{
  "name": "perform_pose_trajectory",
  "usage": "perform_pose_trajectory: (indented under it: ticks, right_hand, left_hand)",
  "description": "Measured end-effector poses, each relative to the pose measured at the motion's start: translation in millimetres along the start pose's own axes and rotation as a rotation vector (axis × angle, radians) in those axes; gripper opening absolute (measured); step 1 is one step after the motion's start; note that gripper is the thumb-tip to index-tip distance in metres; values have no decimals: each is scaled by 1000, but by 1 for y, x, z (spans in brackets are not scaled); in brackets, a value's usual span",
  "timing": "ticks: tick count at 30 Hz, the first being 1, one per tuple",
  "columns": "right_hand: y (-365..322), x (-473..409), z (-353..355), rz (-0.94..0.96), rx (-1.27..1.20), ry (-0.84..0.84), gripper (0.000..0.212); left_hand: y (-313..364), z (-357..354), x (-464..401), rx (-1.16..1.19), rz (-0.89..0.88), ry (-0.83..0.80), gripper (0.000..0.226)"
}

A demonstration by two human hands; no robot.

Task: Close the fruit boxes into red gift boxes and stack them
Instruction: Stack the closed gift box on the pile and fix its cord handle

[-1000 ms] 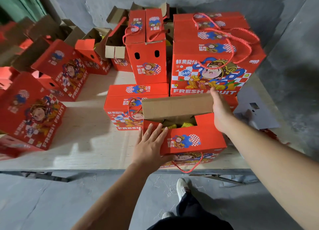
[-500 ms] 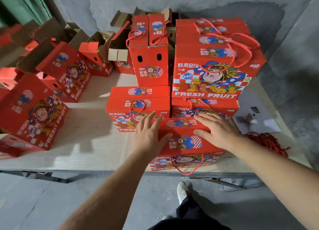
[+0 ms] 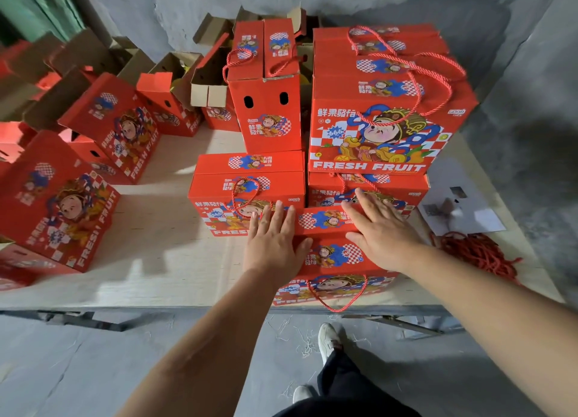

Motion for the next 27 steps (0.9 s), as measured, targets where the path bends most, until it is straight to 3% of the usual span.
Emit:
perform_pose_trajectory:
  ticks: [6,10,14,19,22,23,25,27]
  right_hand:
    - [6,-19,25,76,78,-151,73]
    - [7,-15,30,105,106,-56,76]
    - [3,-4,9,39,19,-28,77]
    - [3,-15,15,-21,15,-220,90]
    - [-1,-17,24,-102,14,-335,104]
    - [-3,-12,24,-111,19,-296,105]
    - [-9,9,13,-81,5,-21,99]
    - [-18,35,-4,-53,-89,253,85]
  left_hand:
    - [-9,12,-11,-95,-56,-32,76]
    - [-15,28,-25,-210,-89,-93,79]
    - [-6,10,-6,-87,-30,-45,82]
    - [-8,6,-12,-10,-6,-108,94]
    - [-2,0,-2,-44,-26,33,88]
    - [4,-2,6,-41,-44,158,82]
    - [14,-11,19,-18,-115,425,66]
    - [17,-18,24,-13,-178,528,56]
Point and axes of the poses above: each hand's wrist, its own x-axis away from the middle knuckle, its own z-axis out of the back of the hand, y = z × x, the point moved 2 cm from there along -x, towards the middle knuckle, and after that the axes turned 14 degrees about -z, right-handed, at the moved point
